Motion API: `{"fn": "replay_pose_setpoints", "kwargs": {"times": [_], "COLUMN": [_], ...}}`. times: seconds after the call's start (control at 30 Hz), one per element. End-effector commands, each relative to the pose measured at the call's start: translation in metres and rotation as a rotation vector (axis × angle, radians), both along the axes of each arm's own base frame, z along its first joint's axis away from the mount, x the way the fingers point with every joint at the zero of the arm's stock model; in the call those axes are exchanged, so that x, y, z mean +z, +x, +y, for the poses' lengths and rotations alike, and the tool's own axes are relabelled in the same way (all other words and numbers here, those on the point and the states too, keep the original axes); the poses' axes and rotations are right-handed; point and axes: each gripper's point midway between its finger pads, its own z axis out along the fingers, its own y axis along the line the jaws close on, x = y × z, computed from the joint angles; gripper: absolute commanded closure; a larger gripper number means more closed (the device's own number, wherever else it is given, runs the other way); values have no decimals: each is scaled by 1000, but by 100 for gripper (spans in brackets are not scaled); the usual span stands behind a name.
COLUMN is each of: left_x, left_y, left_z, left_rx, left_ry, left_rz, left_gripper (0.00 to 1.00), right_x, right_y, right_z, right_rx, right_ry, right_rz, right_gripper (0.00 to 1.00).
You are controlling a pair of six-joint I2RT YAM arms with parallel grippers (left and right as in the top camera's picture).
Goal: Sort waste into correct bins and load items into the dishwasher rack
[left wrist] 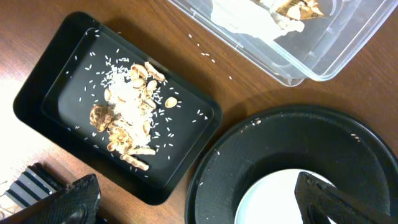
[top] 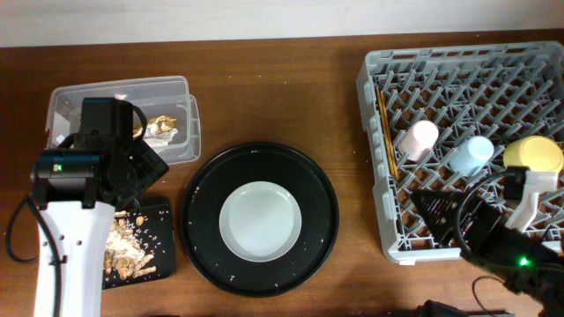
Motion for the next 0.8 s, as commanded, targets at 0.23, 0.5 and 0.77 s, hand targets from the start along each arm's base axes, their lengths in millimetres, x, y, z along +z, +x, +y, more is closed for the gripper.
{"fn": "replay_pose_setpoints", "kwargs": {"times": [0.23,0.5,0.77], "left_x": [6,6,6], "left_y": [1,1,1], "left_z": [2,2,2], "left_rx": [17,17,17], "left_ry": [0,0,0], "left_rz": [-20,-20,-20], "left_gripper": [1,1,1], "right_x": [6,-32,-99], "right_y": [3,24,51], "right_z": [-2,-26,12], "right_rx": [81,93,257], "right_ry": [-139,-341,-639], "right_rz": [-125,24,312], "right_gripper": [6,3,19]}}
